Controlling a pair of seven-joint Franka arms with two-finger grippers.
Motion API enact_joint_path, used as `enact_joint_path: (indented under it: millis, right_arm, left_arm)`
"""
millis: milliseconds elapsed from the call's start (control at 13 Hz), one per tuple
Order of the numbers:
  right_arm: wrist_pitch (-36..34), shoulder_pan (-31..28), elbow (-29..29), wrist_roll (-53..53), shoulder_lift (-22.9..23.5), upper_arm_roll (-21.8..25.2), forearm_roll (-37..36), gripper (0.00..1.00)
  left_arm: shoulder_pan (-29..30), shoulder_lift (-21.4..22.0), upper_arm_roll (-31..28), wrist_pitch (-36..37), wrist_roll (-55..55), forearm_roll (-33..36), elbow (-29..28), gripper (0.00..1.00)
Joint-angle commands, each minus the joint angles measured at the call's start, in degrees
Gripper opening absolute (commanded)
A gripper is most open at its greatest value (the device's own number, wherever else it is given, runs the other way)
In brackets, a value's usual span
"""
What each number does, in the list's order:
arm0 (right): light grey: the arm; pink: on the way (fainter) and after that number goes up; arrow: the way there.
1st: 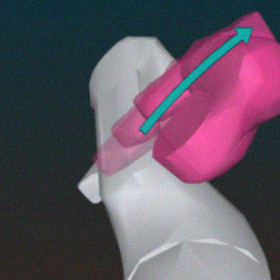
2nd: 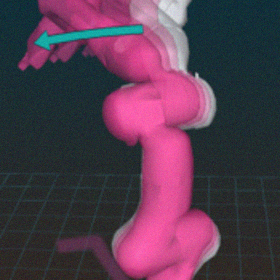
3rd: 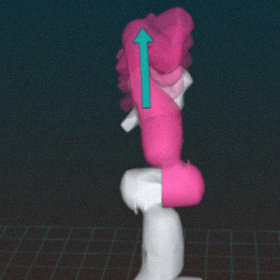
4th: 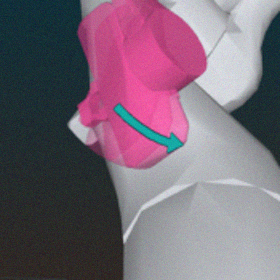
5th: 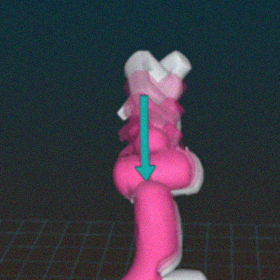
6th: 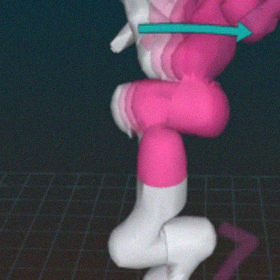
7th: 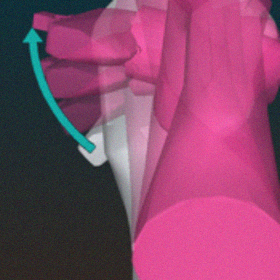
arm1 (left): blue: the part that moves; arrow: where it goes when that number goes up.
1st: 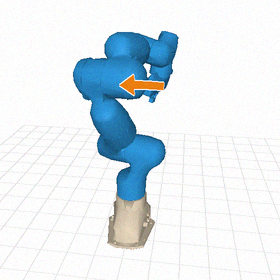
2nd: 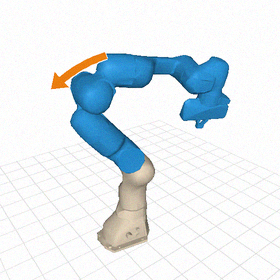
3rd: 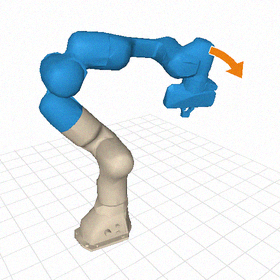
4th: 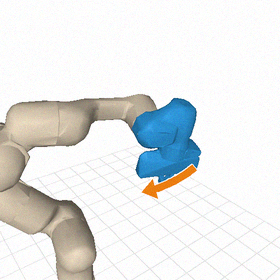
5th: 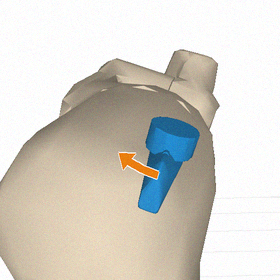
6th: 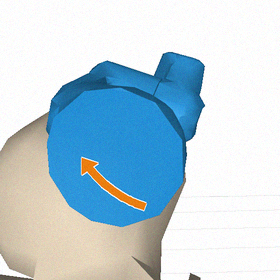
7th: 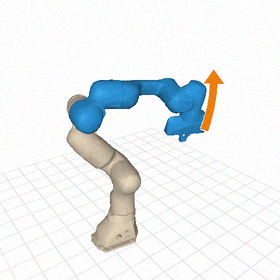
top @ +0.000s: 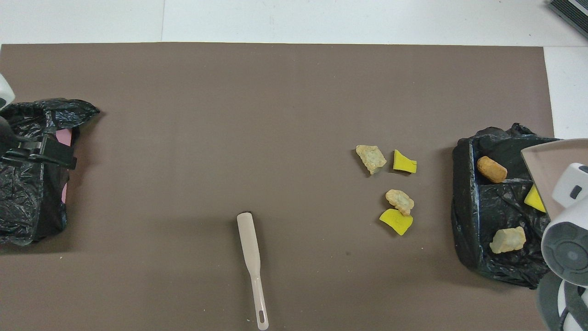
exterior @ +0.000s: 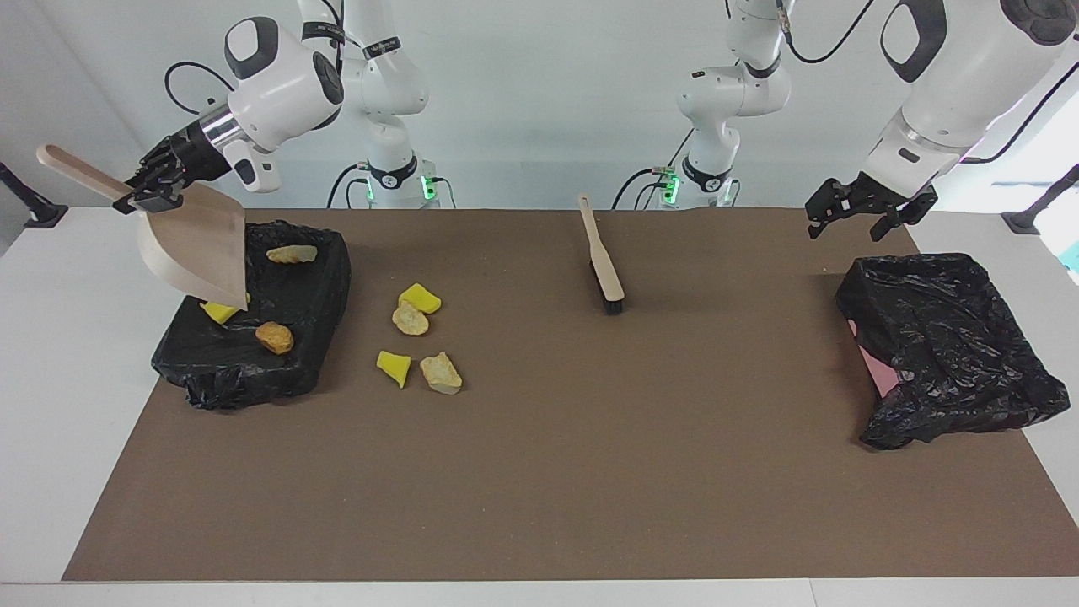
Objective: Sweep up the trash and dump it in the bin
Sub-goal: 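Tip the dustpan over the trash bag while the left gripper drops the brush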
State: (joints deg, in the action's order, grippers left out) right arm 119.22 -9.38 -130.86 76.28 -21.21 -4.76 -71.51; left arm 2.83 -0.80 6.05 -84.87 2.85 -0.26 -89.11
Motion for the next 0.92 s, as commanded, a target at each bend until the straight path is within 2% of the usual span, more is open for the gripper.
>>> enact_joint_path:
  millis: [0, 231, 385, 538, 692, 846]
  right_arm:
    - [-3.71, 0.06, 9.10, 0.89, 6.95, -1.64, 8.72, 0.00]
    - [-8.72, -0.03, 19.56, -0.07, 14.69, -2.62, 29.34, 0.00]
    - [-10.49, 2.41, 21.43, -5.23, 15.84, -3.14, 32.49, 0.00]
    - [-11.89, 6.98, 21.87, -20.39, 19.00, -3.67, 35.89, 0.00]
    - [-13.13, 12.60, 25.98, -33.15, 25.13, -3.67, 38.54, 0.00]
    - [-13.31, 15.51, 32.30, -46.43, 31.11, -3.85, 42.75, 0.00]
  left_arm:
    - [1.12, 1.06, 0.45, 0.94, 0.58, 0.78, -0.19, 1.00]
    - [0.86, 1.15, 0.37, 0.58, 0.14, 0.78, -0.18, 1.00]
    - [1.03, 1.24, 0.28, 0.24, -0.03, 0.35, -0.09, 1.00]
    - [0.94, 1.15, 0.36, -3.35, -0.12, 0.17, -0.09, 1.00]
    - [1.03, 1.50, 0.10, -3.81, 0.05, -1.66, -0.18, 1.00]
    - [0.68, 2.29, 0.19, -3.38, 1.01, -1.68, -0.80, 1.00]
